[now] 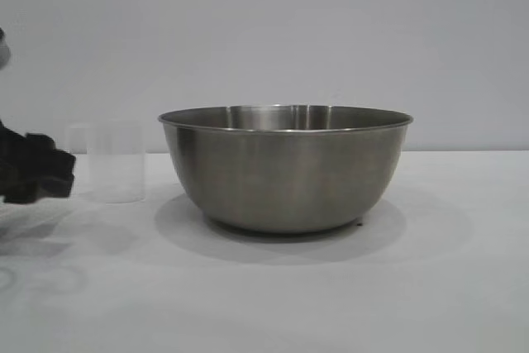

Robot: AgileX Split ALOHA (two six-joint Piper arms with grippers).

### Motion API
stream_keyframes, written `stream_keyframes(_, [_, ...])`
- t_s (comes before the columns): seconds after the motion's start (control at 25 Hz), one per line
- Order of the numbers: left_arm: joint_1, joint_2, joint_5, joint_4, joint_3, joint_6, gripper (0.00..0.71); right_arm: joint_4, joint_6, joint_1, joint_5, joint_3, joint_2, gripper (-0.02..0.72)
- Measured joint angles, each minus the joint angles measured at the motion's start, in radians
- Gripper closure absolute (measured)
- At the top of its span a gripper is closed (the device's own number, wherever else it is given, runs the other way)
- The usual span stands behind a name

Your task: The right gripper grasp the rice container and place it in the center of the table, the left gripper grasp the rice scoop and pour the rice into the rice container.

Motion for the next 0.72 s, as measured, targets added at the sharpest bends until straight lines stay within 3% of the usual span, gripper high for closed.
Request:
stream_keyframes(0.2, [0.0,-0.207,0.233,0.0,0.004,0.013,0.296,0.0,0.0,0.0,0.0,0.0,0.0,0.261])
stream_keyframes(0.36, [0.0,-0.333,0.543,0.0,-0.066,0.046,0.296,0.0,0.0,0.0,0.0,0.0,0.0,0.261])
stream_keyframes(0.72, [0.0,-0.459,1.216,0.016,-0.312,0.065,0.296,0.0,0.0,0.0,0.0,0.0,0.0,0.261])
